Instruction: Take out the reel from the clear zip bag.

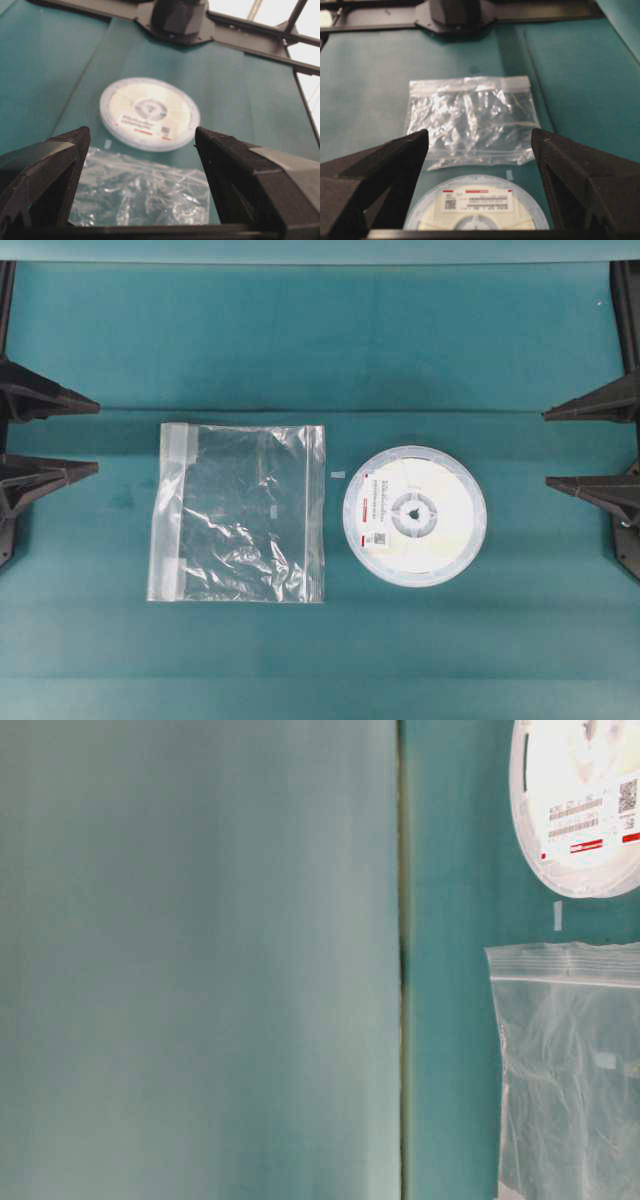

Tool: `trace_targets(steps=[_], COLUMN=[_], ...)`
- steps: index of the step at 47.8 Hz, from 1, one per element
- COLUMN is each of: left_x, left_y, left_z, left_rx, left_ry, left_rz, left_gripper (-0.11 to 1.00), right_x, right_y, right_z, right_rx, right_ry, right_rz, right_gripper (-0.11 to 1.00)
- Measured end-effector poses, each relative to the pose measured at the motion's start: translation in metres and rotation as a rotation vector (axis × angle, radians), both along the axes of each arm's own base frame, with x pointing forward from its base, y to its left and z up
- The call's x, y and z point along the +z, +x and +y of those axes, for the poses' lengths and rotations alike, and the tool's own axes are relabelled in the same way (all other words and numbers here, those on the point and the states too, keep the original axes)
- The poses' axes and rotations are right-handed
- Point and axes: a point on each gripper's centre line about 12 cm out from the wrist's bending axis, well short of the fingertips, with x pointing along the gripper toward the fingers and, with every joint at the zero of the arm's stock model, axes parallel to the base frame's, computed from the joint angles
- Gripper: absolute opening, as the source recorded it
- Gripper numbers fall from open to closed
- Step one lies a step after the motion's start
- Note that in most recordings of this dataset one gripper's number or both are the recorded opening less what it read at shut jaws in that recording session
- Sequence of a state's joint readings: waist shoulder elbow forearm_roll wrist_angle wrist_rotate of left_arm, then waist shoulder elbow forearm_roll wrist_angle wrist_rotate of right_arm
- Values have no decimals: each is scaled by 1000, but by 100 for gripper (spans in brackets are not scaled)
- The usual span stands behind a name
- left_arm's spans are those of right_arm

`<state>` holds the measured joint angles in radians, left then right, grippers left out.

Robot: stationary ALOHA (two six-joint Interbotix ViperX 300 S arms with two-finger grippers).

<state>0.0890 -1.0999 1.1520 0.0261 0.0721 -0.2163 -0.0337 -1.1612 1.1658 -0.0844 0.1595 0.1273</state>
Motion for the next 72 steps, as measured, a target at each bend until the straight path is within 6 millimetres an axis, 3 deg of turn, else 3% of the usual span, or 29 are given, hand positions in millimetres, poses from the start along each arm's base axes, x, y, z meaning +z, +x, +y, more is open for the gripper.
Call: trace_targets(steps=[72], left_x=[0], left_y=[0], left_z=[-2], left_rx=[-13], left_ry=[8], left_rz=[1], left_gripper=[92], right_x=[-5], right_y=[-1], right_z=[0], right_rx=[-2], right_ry=[2], right_rz=[26], right_gripper=[93])
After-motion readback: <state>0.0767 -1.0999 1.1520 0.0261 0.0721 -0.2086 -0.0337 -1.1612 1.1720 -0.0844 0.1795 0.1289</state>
